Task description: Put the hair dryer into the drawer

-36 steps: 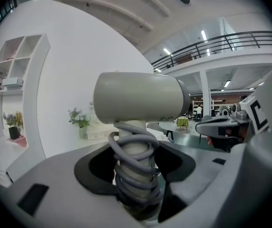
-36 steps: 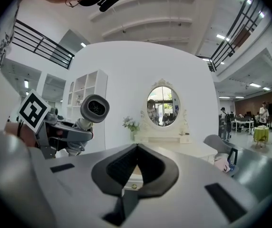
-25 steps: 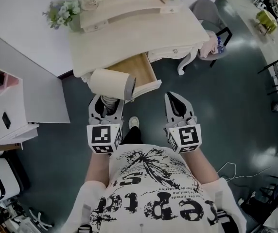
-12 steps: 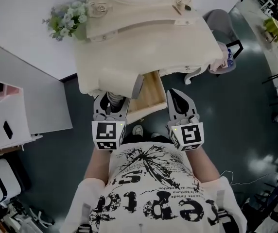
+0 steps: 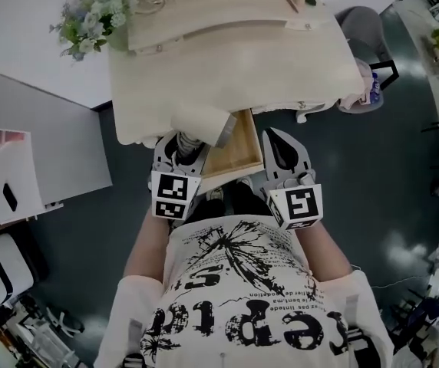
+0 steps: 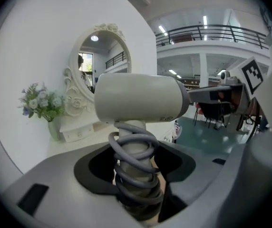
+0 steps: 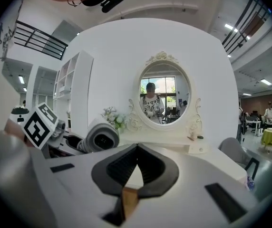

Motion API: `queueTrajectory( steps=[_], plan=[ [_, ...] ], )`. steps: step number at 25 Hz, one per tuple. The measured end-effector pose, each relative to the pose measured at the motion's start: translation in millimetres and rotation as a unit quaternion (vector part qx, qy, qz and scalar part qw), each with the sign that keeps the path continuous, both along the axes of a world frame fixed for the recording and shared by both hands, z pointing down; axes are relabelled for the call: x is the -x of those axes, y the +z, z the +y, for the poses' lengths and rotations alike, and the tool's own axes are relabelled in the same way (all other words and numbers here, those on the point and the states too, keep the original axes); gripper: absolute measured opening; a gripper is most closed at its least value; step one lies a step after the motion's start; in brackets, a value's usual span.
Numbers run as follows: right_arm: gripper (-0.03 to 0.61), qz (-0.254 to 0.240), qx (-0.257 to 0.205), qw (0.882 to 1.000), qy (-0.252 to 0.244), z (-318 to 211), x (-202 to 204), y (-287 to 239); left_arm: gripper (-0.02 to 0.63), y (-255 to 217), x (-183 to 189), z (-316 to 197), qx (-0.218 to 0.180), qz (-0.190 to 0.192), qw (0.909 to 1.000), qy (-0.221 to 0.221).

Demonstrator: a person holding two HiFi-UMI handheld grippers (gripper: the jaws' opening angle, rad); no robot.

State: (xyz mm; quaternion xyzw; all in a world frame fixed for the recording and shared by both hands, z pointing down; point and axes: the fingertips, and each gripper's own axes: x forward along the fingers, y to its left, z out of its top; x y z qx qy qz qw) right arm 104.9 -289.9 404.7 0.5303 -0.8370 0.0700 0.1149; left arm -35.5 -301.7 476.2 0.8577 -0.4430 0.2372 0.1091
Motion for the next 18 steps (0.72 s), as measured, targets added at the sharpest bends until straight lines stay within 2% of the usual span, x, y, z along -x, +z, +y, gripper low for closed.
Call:
queueTrajectory(
  steps=[4,7,12,18],
  plan=[
    [0.017,-0.007,0.018,1.0,-0.002,-13,-8,15,0.252,46,-20,-10,0.055,-0.035,0.9961,0.059],
    [0.017,-0.009,0.038,0.999,-0.009,-16,-11,29,0.252,80,-34,-6,0.088,-0.087,0.9847,0.123],
    [0.017,-0.01,0.06,0.998,-0.003,-22,-20,47,0.252,136,-54,1,0.134,-0.162,0.9499,0.231],
    [0.017,-0.032,0.083,0.996,0.011,-27,-27,61,0.252,206,-60,11,0.202,-0.22,0.9031,0.308]
  ],
)
